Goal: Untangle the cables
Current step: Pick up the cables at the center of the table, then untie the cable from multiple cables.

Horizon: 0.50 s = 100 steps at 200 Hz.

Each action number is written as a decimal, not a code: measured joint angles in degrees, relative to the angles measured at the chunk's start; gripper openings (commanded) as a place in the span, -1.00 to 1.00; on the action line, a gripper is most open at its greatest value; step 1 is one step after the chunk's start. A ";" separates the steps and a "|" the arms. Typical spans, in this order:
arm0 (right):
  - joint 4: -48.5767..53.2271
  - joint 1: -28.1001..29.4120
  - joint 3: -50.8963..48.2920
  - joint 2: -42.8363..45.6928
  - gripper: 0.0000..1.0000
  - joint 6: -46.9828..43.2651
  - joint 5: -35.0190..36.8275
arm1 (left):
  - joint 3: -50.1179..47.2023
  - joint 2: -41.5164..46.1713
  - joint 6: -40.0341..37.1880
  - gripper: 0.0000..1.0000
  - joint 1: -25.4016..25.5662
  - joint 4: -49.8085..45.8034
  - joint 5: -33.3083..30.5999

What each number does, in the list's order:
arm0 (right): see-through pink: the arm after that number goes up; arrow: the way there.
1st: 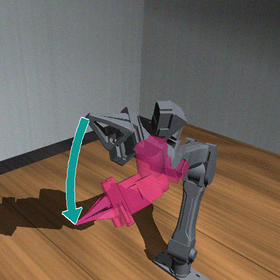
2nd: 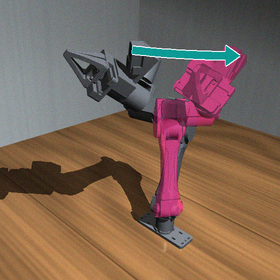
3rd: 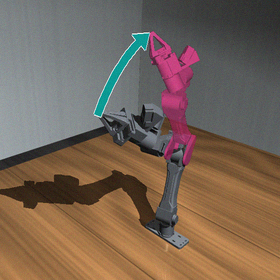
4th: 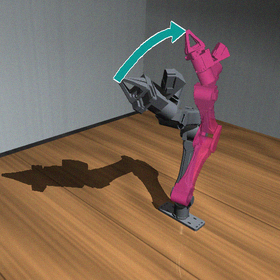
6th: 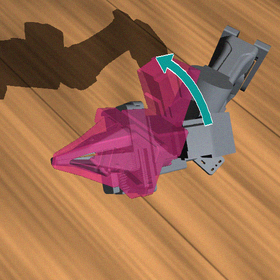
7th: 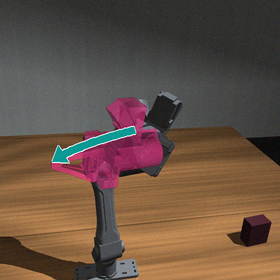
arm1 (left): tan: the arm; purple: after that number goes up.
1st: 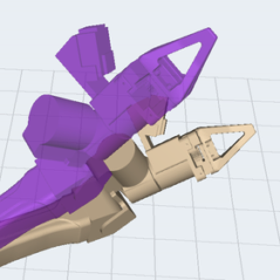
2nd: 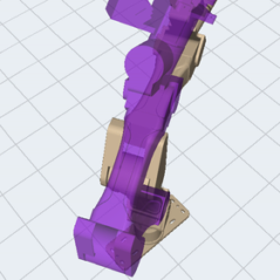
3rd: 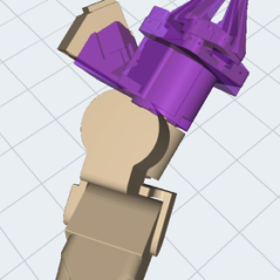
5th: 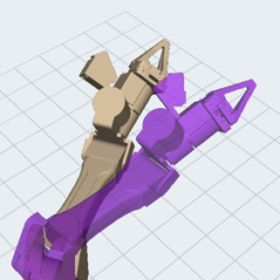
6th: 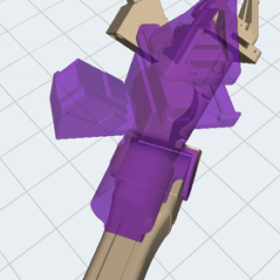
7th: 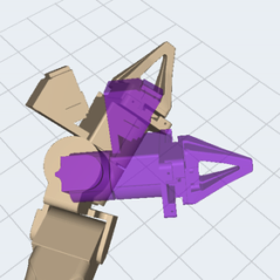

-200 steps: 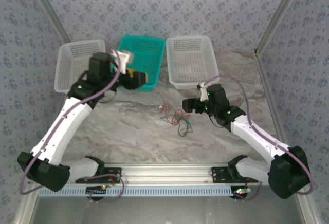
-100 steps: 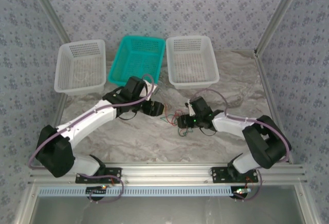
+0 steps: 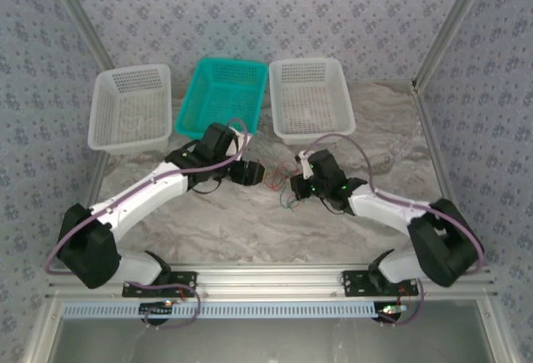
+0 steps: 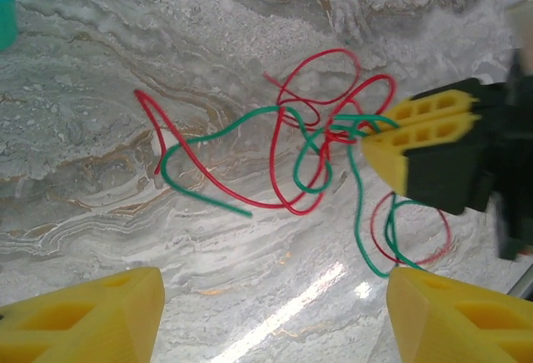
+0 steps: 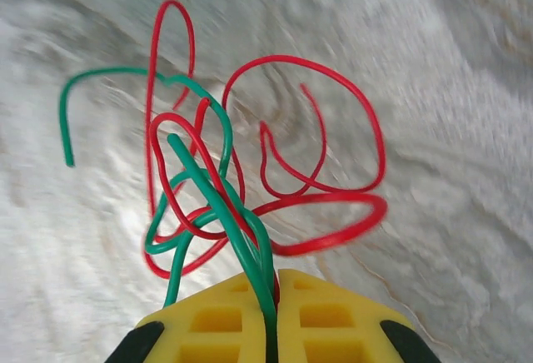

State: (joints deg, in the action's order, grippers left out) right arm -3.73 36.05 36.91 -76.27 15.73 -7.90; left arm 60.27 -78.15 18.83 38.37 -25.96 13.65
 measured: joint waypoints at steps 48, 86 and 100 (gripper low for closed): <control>0.68 0.11 1.60 9.09 -1.00 -3.02 -4.39 | 2.60 2.32 2.29 0.56 -0.44 -0.85 -1.49; 1.99 0.09 1.92 12.48 -1.00 -4.68 -8.07 | 1.25 6.99 7.89 0.74 -4.70 1.33 -0.55; 2.21 0.04 1.92 13.27 -1.00 -4.87 -9.14 | -0.17 10.05 11.67 0.80 -7.23 3.10 0.15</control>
State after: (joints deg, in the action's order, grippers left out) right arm -1.52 36.10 38.83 -63.00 10.85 -17.04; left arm 60.10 -68.10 30.50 31.14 -22.85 13.80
